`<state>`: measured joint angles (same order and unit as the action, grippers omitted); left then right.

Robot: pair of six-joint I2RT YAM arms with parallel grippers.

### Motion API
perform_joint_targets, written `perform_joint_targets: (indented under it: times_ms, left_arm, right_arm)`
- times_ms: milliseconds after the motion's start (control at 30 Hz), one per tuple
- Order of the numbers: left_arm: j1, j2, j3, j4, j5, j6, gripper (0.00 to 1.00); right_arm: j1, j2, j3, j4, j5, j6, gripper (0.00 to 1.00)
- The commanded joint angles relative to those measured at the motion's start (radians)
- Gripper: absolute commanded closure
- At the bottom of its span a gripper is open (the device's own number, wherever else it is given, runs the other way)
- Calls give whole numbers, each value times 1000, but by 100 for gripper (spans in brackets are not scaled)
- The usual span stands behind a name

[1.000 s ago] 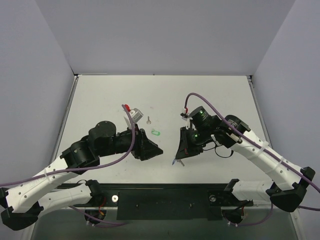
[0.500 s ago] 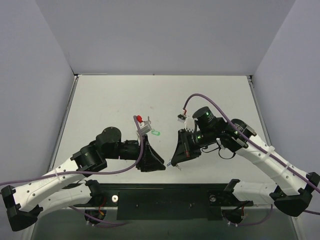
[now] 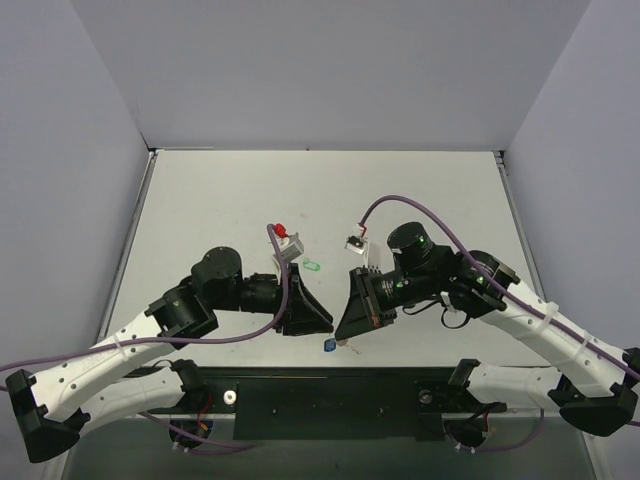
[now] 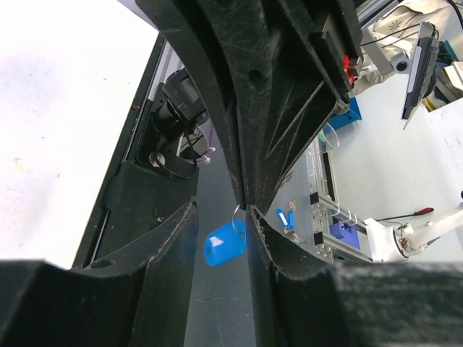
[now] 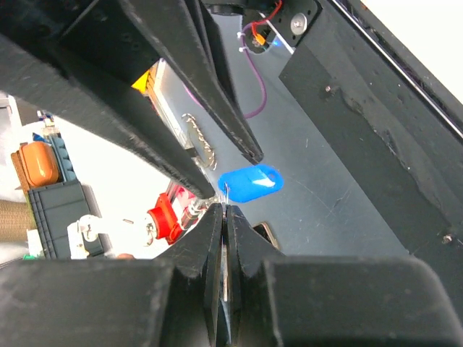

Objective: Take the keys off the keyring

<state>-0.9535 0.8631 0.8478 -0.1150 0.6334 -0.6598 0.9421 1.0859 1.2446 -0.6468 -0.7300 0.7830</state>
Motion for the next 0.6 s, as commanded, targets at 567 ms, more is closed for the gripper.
perform_joint_targets:
  times_ms: [567]
  left_arm:
    - [5,22,57,169,112,-55,82]
  right_arm:
    - [38,-72,59,116,4,-30,100]
